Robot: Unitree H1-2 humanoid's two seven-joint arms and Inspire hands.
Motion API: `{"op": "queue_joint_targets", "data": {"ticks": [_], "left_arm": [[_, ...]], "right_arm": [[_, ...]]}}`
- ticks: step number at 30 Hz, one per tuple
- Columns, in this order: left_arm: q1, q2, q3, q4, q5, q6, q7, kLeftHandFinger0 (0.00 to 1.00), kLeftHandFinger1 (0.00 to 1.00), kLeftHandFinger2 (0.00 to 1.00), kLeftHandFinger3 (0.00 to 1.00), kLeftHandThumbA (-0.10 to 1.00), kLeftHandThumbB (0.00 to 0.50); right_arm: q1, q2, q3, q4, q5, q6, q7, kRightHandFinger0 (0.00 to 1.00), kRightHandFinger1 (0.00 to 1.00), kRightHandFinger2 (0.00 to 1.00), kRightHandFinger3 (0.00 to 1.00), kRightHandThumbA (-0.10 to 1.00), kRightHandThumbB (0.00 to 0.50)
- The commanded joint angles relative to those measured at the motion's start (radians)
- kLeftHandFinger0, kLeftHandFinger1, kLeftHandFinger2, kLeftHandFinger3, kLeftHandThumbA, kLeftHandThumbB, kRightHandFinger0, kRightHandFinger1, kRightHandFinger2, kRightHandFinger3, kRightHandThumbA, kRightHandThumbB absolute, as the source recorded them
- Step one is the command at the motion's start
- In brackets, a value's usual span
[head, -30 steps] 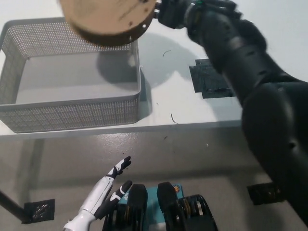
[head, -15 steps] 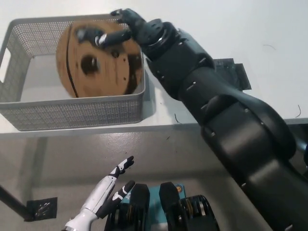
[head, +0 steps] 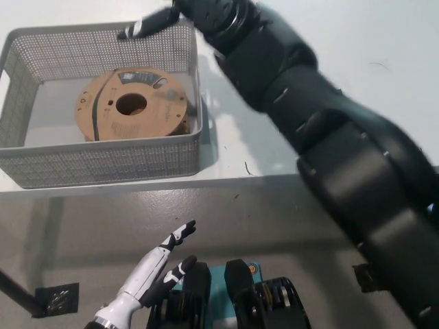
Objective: Use the right hand to pick up a 3d printing filament and place it into a container on the left side
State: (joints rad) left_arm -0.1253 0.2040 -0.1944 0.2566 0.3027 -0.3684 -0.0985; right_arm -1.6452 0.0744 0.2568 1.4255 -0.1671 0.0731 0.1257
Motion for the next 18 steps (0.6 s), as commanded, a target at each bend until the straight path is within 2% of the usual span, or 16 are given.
{"op": "queue_joint_targets", "data": {"ticks": [1, 2, 4, 6, 8, 10, 12, 15, 18], "left_arm": [[-0.018, 0.009, -0.003, -0.021, -0.003, 0.005, -0.012, 1.00, 1.00, 1.00, 1.00, 1.00, 0.342], [-0.015, 0.010, -0.002, -0.024, -0.003, 0.009, -0.013, 1.00, 1.00, 1.00, 1.00, 1.00, 0.346], [-0.016, 0.011, 0.000, -0.022, -0.004, 0.007, -0.010, 1.00, 1.00, 1.00, 1.00, 1.00, 0.347], [-0.016, 0.008, 0.003, -0.017, -0.011, 0.003, -0.008, 1.00, 1.00, 1.00, 1.00, 1.00, 0.356], [-0.010, 0.009, 0.003, -0.022, -0.010, 0.004, -0.008, 1.00, 1.00, 1.00, 1.00, 1.00, 0.356], [-0.013, 0.012, 0.006, -0.019, -0.007, 0.005, -0.004, 1.00, 1.00, 1.00, 1.00, 1.00, 0.357], [-0.015, 0.008, 0.007, -0.014, -0.009, 0.006, -0.003, 1.00, 1.00, 1.00, 1.00, 1.00, 0.361], [-0.021, 0.000, 0.004, 0.000, -0.016, -0.010, -0.001, 1.00, 1.00, 1.00, 1.00, 1.00, 0.358], [-0.029, -0.005, 0.003, 0.009, -0.015, -0.017, 0.002, 1.00, 1.00, 1.00, 1.00, 1.00, 0.336]], "right_arm": [[-0.146, -0.101, -0.035, -0.069, 0.014, -0.117, 0.001, 1.00, 1.00, 1.00, 1.00, 0.96, 0.479], [-0.148, -0.150, -0.044, -0.108, 0.016, -0.131, 0.029, 1.00, 1.00, 1.00, 1.00, 0.98, 0.428], [-0.135, -0.190, -0.063, -0.139, 0.030, -0.165, 0.054, 1.00, 1.00, 1.00, 1.00, 0.97, 0.433], [-0.090, -0.262, -0.073, -0.258, 0.038, -0.139, 0.128, 1.00, 1.00, 1.00, 1.00, 0.98, 0.411], [-0.015, -0.328, -0.106, -0.418, 0.079, -0.069, 0.207, 1.00, 1.00, 1.00, 1.00, 0.99, 0.397], [0.067, -0.378, -0.125, -0.584, 0.112, -0.030, 0.264, 1.00, 1.00, 1.00, 1.00, 1.00, 0.404], [0.161, -0.428, -0.155, -0.759, 0.164, 0.036, 0.306, 1.00, 1.00, 1.00, 1.00, 1.00, 0.467], [0.318, -0.500, -0.188, -1.023, 0.222, 0.079, 0.341, 1.00, 1.00, 1.00, 1.00, 1.00, 0.387], [0.438, -0.524, -0.222, -1.239, 0.253, 0.111, 0.323, 1.00, 1.00, 1.00, 1.00, 1.00, 0.386]]}}
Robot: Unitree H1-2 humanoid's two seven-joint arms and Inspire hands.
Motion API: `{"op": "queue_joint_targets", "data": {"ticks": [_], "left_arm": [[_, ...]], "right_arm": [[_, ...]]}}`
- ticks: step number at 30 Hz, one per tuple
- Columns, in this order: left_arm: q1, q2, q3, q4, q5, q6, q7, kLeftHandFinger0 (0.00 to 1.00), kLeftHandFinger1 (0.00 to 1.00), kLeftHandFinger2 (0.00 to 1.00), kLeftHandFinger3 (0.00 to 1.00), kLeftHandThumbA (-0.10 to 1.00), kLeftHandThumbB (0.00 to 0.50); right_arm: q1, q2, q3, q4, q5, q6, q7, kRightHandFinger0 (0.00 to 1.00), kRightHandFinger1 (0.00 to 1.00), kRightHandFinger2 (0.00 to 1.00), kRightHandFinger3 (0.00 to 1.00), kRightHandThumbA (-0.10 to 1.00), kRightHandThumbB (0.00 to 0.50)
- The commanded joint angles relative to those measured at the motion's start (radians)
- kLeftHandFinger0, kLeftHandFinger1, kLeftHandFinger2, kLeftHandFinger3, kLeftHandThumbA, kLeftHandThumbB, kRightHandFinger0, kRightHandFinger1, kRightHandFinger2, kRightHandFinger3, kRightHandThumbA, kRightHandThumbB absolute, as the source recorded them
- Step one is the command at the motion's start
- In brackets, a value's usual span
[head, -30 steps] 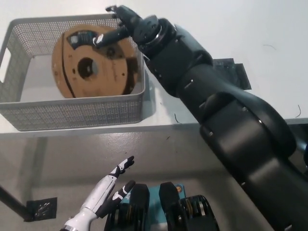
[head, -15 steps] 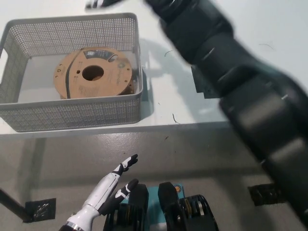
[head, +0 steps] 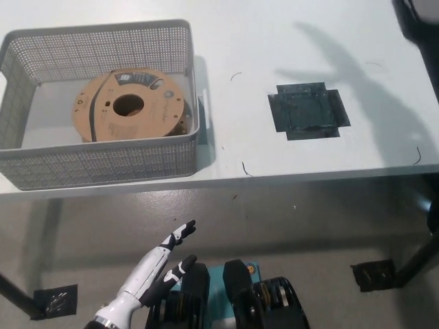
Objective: Use the right hand to pick up a 3d printing filament and place it into a container on the left side
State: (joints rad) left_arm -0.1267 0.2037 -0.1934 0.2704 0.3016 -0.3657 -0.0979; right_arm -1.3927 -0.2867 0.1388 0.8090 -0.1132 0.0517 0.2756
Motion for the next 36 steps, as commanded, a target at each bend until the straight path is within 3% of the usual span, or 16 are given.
{"op": "queue_joint_targets", "data": {"ticks": [1, 4, 9, 11, 14, 15, 17, 21, 23, 24, 26, 29, 32, 34, 36], "left_arm": [[-0.028, -0.008, 0.002, 0.002, -0.010, -0.026, 0.009, 1.00, 1.00, 1.00, 1.00, 1.00, 0.342], [-0.026, -0.009, 0.003, 0.004, 0.002, -0.036, 0.022, 1.00, 1.00, 1.00, 1.00, 1.00, 0.331], [-0.032, -0.013, 0.006, 0.018, -0.010, -0.049, 0.023, 1.00, 1.00, 1.00, 1.00, 1.00, 0.324], [-0.033, -0.013, 0.002, 0.020, -0.012, -0.051, 0.017, 1.00, 1.00, 1.00, 1.00, 1.00, 0.323], [-0.039, -0.013, 0.001, 0.027, -0.015, -0.050, 0.014, 1.00, 1.00, 1.00, 1.00, 1.00, 0.322], [-0.038, -0.013, 0.001, 0.027, -0.014, -0.049, 0.014, 1.00, 1.00, 1.00, 1.00, 1.00, 0.322], [-0.038, -0.013, 0.000, 0.026, -0.011, -0.047, 0.014, 1.00, 1.00, 1.00, 1.00, 1.00, 0.329], [-0.037, -0.011, -0.004, 0.031, 0.001, -0.055, 0.018, 1.00, 1.00, 1.00, 1.00, 1.00, 0.326], [-0.029, -0.010, -0.003, 0.032, -0.004, -0.061, 0.018, 1.00, 1.00, 1.00, 1.00, 1.00, 0.333], [-0.029, -0.011, -0.003, 0.034, -0.009, -0.063, 0.017, 1.00, 1.00, 1.00, 1.00, 1.00, 0.337], [-0.034, -0.014, -0.001, 0.037, -0.013, -0.061, 0.016, 1.00, 1.00, 1.00, 1.00, 1.00, 0.329], [-0.041, -0.018, 0.000, 0.038, -0.001, -0.053, 0.026, 1.00, 1.00, 1.00, 1.00, 1.00, 0.348], [-0.038, -0.023, 0.004, 0.036, -0.004, -0.046, 0.029, 1.00, 1.00, 1.00, 1.00, 1.00, 0.355], [-0.038, -0.026, 0.005, 0.039, -0.006, -0.050, 0.032, 1.00, 1.00, 1.00, 1.00, 1.00, 0.353], [-0.036, -0.026, 0.007, 0.045, -0.006, -0.069, 0.039, 1.00, 1.00, 1.00, 1.00, 1.00, 0.332]], "right_arm": [[0.235, -0.162, -0.130, -0.720, 0.241, 0.164, 0.168, 1.00, 1.00, 1.00, 1.00, 1.00, 0.398], [0.345, -0.143, -0.185, -0.934, 0.303, 0.212, 0.115, 1.00, 1.00, 1.00, 1.00, 1.00, 0.402], [0.505, -0.131, -0.211, -1.235, 0.329, 0.156, 0.056, 1.00, 1.00, 1.00, 1.00, 1.00, 0.396], [0.582, -0.121, -0.215, -1.375, 0.330, 0.142, 0.021, 1.00, 1.00, 1.00, 1.00, 1.00, 0.410], [0.667, -0.072, -0.205, -1.543, 0.282, 0.127, -0.042, 1.00, 1.00, 1.00, 1.00, 1.00, 0.476], [0.698, -0.048, -0.191, -1.579, 0.239, 0.047, -0.058, 1.00, 1.00, 1.00, 1.00, 1.00, 0.452], [0.750, -0.028, -0.184, -1.630, 0.237, 0.043, -0.076, 1.00, 1.00, 1.00, 1.00, 1.00, 0.485], [0.857, -0.001, -0.174, -1.700, 0.229, 0.020, -0.094, 1.00, 1.00, 1.00, 1.00, 1.00, 0.447], [0.922, 0.032, -0.162, -1.749, 0.216, 0.068, -0.110, 1.00, 1.00, 1.00, 1.00, 1.00, 0.499], [0.943, 0.041, -0.154, -1.749, 0.209, 0.051, -0.108, 1.00, 1.00, 1.00, 1.00, 1.00, 0.478], [0.989, 0.053, -0.140, -1.736, 0.189, 0.010, -0.098, 1.00, 1.00, 1.00, 1.00, 1.00, 0.491], [1.121, 0.082, -0.100, -1.674, 0.230, -0.047, -0.080, 1.00, 1.00, 1.00, 1.00, 1.00, 0.465], [1.236, 0.110, -0.067, -1.610, 0.186, -0.071, -0.061, 1.00, 1.00, 1.00, 1.00, 1.00, 0.363], [1.275, 0.116, -0.061, -1.575, 0.220, -0.067, -0.048, 1.00, 1.00, 1.00, 1.00, 1.00, 0.364], [1.331, 0.129, -0.053, -1.483, 0.237, -0.118, -0.029, 1.00, 1.00, 1.00, 1.00, 1.00, 0.290]]}}
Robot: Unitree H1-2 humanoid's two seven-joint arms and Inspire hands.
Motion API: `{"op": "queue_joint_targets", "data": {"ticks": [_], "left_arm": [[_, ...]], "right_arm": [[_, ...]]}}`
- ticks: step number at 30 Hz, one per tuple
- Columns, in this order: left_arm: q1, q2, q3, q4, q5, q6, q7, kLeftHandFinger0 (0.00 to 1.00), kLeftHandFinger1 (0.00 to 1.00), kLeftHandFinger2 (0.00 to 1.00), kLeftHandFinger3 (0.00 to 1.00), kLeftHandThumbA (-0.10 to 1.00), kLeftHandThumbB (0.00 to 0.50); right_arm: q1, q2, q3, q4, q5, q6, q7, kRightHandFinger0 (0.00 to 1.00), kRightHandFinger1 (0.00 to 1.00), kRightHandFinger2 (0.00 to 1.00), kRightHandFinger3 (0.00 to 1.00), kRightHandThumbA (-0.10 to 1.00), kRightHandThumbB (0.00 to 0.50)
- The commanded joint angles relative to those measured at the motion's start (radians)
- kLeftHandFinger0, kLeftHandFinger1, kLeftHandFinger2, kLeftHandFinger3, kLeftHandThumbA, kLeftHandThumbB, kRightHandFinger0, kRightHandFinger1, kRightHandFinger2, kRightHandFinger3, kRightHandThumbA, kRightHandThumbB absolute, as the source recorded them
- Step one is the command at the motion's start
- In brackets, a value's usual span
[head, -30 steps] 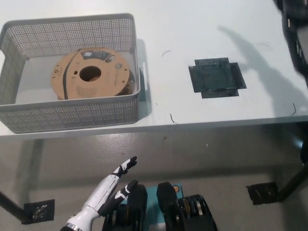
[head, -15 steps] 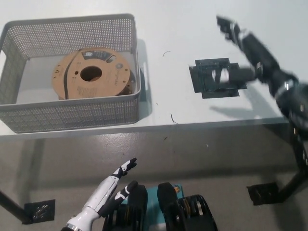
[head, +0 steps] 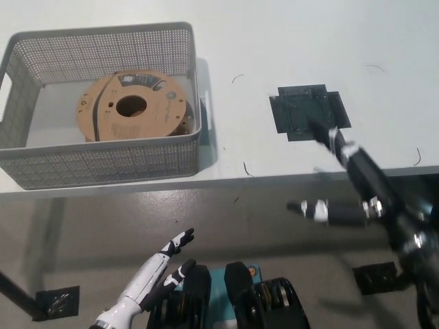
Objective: Use the right hand to pick up a 3d printing filament and place it into a container on the left side
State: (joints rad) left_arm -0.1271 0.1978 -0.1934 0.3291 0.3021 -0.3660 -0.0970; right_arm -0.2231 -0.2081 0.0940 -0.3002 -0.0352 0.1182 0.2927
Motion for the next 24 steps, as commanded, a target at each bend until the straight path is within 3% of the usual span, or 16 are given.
{"op": "queue_joint_targets", "data": {"ticks": [1, 2, 7, 9, 11, 16, 17, 24], "left_arm": [[-0.036, -0.019, 0.008, -0.012, -0.005, -0.071, 0.039, 1.00, 1.00, 1.00, 1.00, 1.00, 0.333], [-0.036, -0.018, 0.008, -0.014, -0.008, -0.068, 0.036, 1.00, 1.00, 1.00, 1.00, 1.00, 0.334], [-0.036, -0.018, 0.008, -0.022, -0.005, -0.062, 0.032, 1.00, 1.00, 1.00, 1.00, 1.00, 0.327], [-0.033, -0.018, 0.009, -0.022, -0.006, -0.065, 0.032, 1.00, 1.00, 1.00, 1.00, 1.00, 0.325], [-0.033, -0.018, 0.010, -0.022, 0.000, -0.062, 0.034, 1.00, 1.00, 1.00, 1.00, 1.00, 0.319], [-0.035, -0.015, 0.015, -0.029, -0.002, -0.056, 0.030, 1.00, 1.00, 1.00, 1.00, 1.00, 0.322], [-0.030, -0.014, 0.014, -0.033, 0.005, -0.057, 0.032, 1.00, 1.00, 1.00, 1.00, 1.00, 0.312], [-0.015, -0.015, 0.016, -0.033, -0.008, -0.058, 0.023, 1.00, 1.00, 1.00, 1.00, 1.00, 0.335]], "right_arm": [[0.181, 0.058, -0.007, -0.325, 0.129, -0.197, -0.048, 1.00, 1.00, 1.00, 1.00, 1.00, 0.326], [0.195, 0.063, -0.007, -0.283, 0.096, -0.202, -0.050, 1.00, 1.00, 1.00, 1.00, 1.00, 0.339], [0.191, 0.076, -0.009, -0.081, 0.094, -0.227, -0.021, 1.00, 1.00, 1.00, 1.00, 1.00, 0.257], [0.176, 0.077, -0.001, 0.028, 0.066, -0.248, -0.015, 1.00, 1.00, 1.00, 1.00, 1.00, 0.186], [0.152, 0.084, 0.005, 0.127, 0.054, -0.268, -0.014, 1.00, 1.00, 1.00, 1.00, 1.00, 0.155], [0.096, 0.097, 0.024, 0.333, 0.010, -0.332, -0.027, 1.00, 1.00, 1.00, 1.00, 1.00, 0.147], [0.090, 0.099, 0.029, 0.374, 0.008, -0.329, -0.024, 1.00, 1.00, 1.00, 1.00, 1.00, 0.120], [0.085, 0.097, 0.028, 0.428, 0.014, -0.295, -0.020, 1.00, 1.00, 1.00, 1.00, 1.00, 0.119]]}}
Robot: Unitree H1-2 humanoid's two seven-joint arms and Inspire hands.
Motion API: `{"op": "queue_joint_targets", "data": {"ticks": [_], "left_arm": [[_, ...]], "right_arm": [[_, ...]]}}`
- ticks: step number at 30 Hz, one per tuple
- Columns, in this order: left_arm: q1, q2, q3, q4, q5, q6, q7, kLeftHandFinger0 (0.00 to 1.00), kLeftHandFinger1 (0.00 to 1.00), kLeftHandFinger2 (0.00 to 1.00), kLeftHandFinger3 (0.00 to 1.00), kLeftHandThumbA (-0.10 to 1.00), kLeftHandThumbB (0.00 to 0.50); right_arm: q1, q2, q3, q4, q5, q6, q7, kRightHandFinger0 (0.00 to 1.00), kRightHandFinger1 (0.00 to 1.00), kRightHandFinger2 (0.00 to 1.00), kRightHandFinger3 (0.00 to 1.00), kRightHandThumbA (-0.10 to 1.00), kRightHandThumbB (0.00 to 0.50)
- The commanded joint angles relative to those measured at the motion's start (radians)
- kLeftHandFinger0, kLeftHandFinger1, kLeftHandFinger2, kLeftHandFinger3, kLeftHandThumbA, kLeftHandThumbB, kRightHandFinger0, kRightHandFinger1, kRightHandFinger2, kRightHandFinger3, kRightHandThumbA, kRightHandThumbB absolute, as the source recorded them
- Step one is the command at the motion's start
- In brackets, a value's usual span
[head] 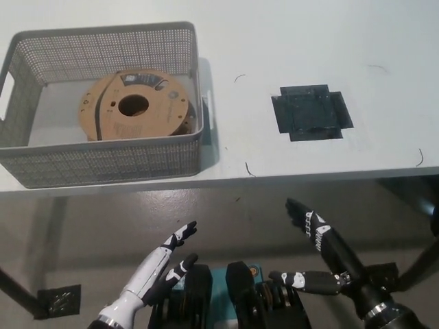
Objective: Use the right hand to pick up a 3d printing filament and place it into a container on the left side
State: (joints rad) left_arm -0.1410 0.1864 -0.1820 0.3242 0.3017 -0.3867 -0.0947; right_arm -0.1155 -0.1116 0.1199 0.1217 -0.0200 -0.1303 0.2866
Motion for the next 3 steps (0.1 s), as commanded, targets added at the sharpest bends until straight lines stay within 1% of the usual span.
{"op": "queue_joint_targets", "data": {"ticks": [1, 3], "left_arm": [[0.001, -0.003, 0.004, -0.026, -0.009, -0.043, 0.021, 1.00, 1.00, 1.00, 1.00, 1.00, 0.331], [0.007, -0.002, 0.005, -0.028, -0.008, -0.044, 0.022, 1.00, 1.00, 1.00, 1.00, 1.00, 0.327]], "right_arm": [[-0.023, -0.001, 0.007, 0.010, -0.012, -0.043, -0.015, 1.00, 1.00, 1.00, 1.00, 1.00, 0.115], [-0.022, -0.002, 0.010, 0.013, -0.016, -0.040, -0.012, 1.00, 1.00, 1.00, 1.00, 1.00, 0.113]]}}
